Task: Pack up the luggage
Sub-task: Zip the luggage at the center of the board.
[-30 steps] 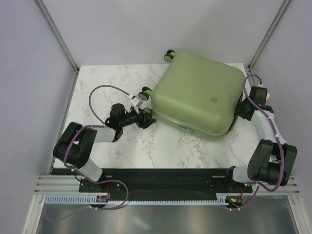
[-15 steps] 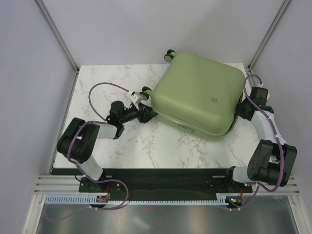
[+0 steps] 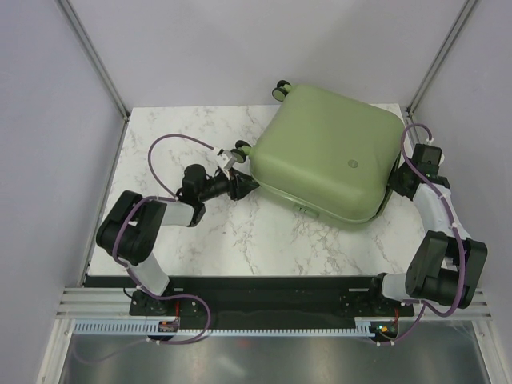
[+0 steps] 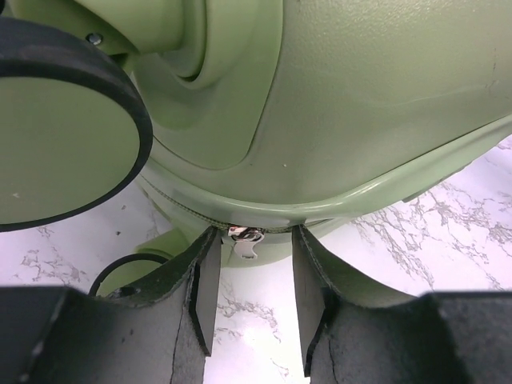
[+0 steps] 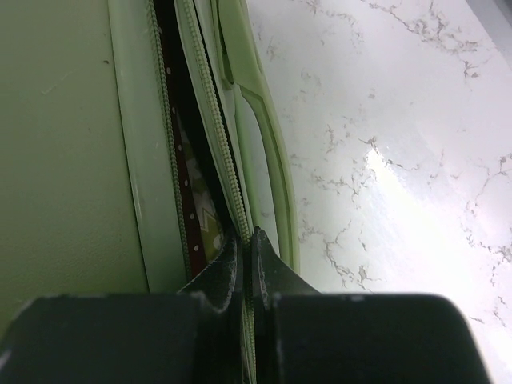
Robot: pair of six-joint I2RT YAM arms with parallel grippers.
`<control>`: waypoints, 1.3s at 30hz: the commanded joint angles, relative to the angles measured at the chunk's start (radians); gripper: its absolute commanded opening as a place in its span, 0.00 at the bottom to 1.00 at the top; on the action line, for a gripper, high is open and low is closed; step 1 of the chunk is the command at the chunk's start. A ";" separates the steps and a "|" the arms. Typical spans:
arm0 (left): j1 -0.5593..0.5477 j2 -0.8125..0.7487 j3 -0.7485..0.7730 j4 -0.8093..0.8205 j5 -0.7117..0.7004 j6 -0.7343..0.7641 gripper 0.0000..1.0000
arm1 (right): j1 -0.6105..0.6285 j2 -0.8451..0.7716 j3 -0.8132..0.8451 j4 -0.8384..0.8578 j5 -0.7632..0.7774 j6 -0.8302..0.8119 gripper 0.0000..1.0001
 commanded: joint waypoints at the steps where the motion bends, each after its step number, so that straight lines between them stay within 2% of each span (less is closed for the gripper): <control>1: -0.041 0.012 0.039 0.044 0.005 -0.021 0.02 | -0.027 0.006 -0.046 -0.085 0.181 -0.023 0.00; 12: -0.053 -0.054 -0.050 0.096 -0.015 -0.045 0.02 | -0.027 -0.017 -0.060 -0.082 0.186 -0.019 0.00; 23: -0.056 -0.084 -0.073 0.084 -0.003 -0.045 0.02 | -0.027 -0.017 -0.058 -0.082 0.177 -0.011 0.00; 26: -0.059 -0.075 -0.070 0.043 -0.024 -0.027 0.02 | -0.027 -0.014 -0.057 -0.080 0.172 -0.009 0.00; 29: -0.053 -0.071 -0.056 -0.033 -0.119 0.010 0.02 | -0.027 -0.013 -0.054 -0.080 0.164 -0.006 0.00; 30: -0.035 -0.069 -0.055 -0.034 -0.119 0.011 0.04 | -0.028 -0.013 -0.054 -0.077 0.163 -0.005 0.00; 36: -0.001 -0.051 -0.029 -0.031 -0.093 0.037 0.34 | -0.027 -0.006 -0.052 -0.071 0.149 -0.006 0.00; 39: -0.001 -0.034 -0.017 -0.005 -0.089 0.045 0.41 | -0.027 -0.002 -0.051 -0.068 0.144 -0.008 0.00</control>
